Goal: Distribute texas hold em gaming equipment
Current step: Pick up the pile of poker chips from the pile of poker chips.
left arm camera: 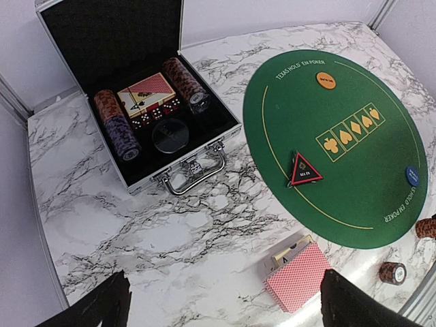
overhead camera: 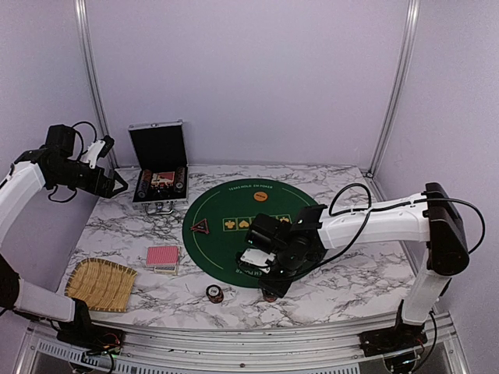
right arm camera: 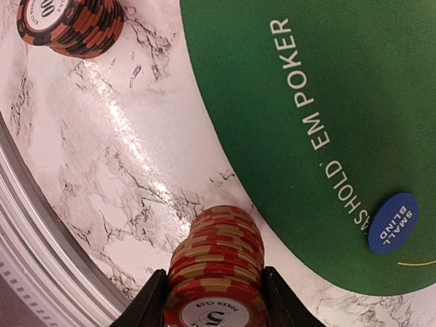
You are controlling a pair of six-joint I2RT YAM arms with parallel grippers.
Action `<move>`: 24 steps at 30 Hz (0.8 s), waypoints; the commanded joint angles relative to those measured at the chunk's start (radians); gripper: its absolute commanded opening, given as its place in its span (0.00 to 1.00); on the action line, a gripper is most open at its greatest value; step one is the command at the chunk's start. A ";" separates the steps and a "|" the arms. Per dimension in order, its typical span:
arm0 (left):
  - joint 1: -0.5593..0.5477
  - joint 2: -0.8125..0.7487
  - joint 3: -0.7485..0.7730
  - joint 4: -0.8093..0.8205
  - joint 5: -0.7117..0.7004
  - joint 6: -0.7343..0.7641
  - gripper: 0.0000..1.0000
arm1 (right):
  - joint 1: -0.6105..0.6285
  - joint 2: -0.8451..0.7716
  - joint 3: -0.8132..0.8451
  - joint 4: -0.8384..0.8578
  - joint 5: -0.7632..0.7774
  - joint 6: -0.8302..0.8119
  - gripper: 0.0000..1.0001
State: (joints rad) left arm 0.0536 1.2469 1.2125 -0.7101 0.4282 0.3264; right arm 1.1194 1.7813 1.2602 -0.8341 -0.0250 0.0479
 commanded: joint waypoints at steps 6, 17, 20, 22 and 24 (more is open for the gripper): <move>0.004 0.007 0.027 -0.025 0.003 0.014 0.99 | 0.009 -0.012 -0.002 0.006 0.015 0.003 0.27; 0.004 0.011 0.032 -0.025 0.006 0.009 0.99 | 0.002 -0.041 0.061 -0.023 0.095 0.013 0.08; 0.004 0.008 0.034 -0.026 0.003 0.011 0.99 | -0.003 -0.049 0.083 -0.032 0.100 0.018 0.05; 0.003 0.008 0.034 -0.026 0.004 0.012 0.99 | -0.011 -0.052 0.098 -0.034 0.104 0.022 0.03; 0.005 0.010 0.035 -0.026 0.003 0.012 0.99 | -0.019 -0.056 0.114 -0.035 0.104 0.029 0.03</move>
State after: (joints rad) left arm 0.0536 1.2469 1.2156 -0.7109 0.4278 0.3267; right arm 1.1145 1.7683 1.3071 -0.8566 0.0551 0.0555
